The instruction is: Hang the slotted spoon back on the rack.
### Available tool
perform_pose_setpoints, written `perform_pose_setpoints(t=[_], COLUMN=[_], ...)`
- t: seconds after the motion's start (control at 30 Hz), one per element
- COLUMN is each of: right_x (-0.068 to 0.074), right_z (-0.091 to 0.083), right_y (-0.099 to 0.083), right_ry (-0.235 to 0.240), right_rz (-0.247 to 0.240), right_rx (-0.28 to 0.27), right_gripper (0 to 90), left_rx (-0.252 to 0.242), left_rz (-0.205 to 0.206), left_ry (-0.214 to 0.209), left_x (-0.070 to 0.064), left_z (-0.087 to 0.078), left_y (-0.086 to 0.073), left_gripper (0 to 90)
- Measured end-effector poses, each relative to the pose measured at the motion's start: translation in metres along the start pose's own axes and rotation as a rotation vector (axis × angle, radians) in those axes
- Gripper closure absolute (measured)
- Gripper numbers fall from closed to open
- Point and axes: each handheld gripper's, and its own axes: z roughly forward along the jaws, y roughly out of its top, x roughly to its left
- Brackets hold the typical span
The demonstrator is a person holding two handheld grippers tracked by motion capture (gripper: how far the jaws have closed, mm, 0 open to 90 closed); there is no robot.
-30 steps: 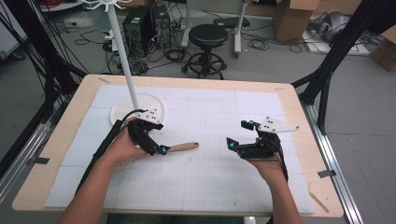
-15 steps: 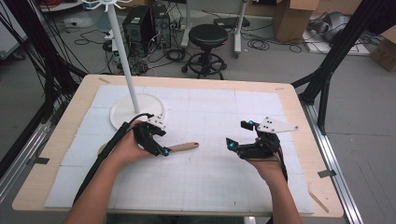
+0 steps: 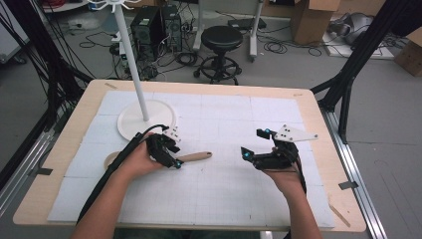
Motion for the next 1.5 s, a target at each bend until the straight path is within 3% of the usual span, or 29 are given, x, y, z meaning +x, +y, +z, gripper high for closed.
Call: perform_pose_setpoints(t=[0.13, 0.2, 0.37, 0.67, 1.0, 1.2, 1.33, 1.5], right_x=[0.000, 0.000, 0.001, 0.000, 0.000, 0.000, -0.001, -0.002], right_z=[0.001, 0.000, -0.001, 0.000, 0.001, 0.000, 0.000, 0.001], right_y=[0.000, 0.001, 0.001, 0.000, 0.000, 0.000, -0.001, -0.001], right_ry=[0.000, 0.000, -0.003, -0.006, -0.005, -0.005, -0.009, -0.003], right_rz=[-0.008, -0.007, -0.006, -0.008, -0.008, -0.003, -0.002, -0.006], right_rx=[-0.001, -0.002, -0.003, 0.001, 0.003, 0.003, 0.005, 0.002], right_gripper=[10.6, 10.5, 10.6, 10.6, 10.6, 10.6, 10.6, 10.6], left_rx=[0.034, 0.044, 0.056, 0.070, 0.088, 0.087, 0.088, 0.084], left_rz=[0.025, 0.034, 0.029, 0.044, 0.080, 0.073, 0.032, 0.036], left_ry=[0.029, 0.024, 0.035, 0.031, 0.038, 0.040, 0.057, 0.094], left_x=[-0.003, -0.004, -0.007, -0.011, -0.014, -0.015, -0.017, -0.020], left_z=[0.001, 0.000, 0.001, 0.001, 0.002, 0.002, 0.001, -0.001], left_y=[0.000, 0.001, 0.002, 0.004, 0.007, 0.007, 0.007, 0.008], left_gripper=[49.6, 55.9, 57.1, 68.2, 72.7, 73.2, 73.3, 73.6])
